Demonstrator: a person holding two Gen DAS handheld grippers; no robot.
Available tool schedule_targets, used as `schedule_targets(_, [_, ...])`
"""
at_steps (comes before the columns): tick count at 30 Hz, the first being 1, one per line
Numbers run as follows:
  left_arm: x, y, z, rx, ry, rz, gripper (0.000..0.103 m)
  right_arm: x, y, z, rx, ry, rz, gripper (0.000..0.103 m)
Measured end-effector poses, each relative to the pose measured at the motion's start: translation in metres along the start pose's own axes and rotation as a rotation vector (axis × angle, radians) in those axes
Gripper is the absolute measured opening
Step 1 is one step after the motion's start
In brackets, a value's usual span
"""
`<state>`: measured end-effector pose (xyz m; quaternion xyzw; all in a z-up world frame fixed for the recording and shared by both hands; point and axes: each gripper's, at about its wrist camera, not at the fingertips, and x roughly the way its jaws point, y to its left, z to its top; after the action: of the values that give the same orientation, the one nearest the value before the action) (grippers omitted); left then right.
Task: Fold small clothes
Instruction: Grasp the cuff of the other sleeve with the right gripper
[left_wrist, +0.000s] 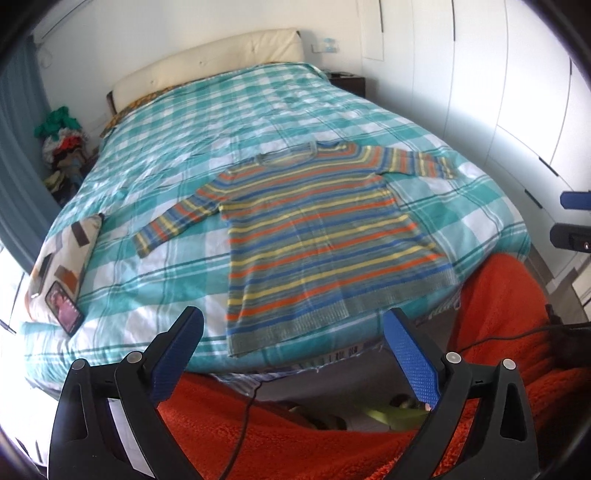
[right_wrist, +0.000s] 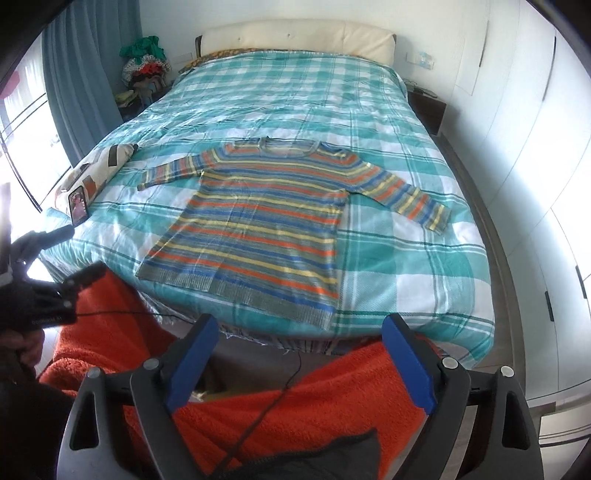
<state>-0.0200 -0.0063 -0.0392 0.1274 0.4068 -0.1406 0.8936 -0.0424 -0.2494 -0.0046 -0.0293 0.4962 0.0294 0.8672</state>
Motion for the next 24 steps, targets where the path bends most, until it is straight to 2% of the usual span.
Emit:
schedule_targets(5, [0.018, -0.003, 0.008, 0.004, 0.049, 0.010, 0.099, 0.013, -0.007, 0.008, 0.038, 0.002, 0.002, 0.090])
schedule_targets(10, [0.030, 0.004, 0.022, -0.024, 0.055, 0.021, 0.099, 0.035, -0.022, 0.015, 0.074, 0.032, 0.004, 0.090])
schedule_targets(15, [0.054, 0.016, 0.037, -0.102, 0.082, 0.025, 0.099, 0.064, -0.030, 0.038, 0.071, 0.025, 0.073, 0.090])
schedule_targets(20, [0.072, 0.025, 0.044, -0.130, 0.129, 0.028, 0.099, 0.107, -0.063, 0.053, 0.169, 0.039, 0.074, 0.090])
schedule_targets(24, [0.081, 0.026, 0.049, -0.123, 0.140, 0.054, 0.099, 0.131, -0.089, 0.065, 0.256, 0.013, 0.157, 0.090])
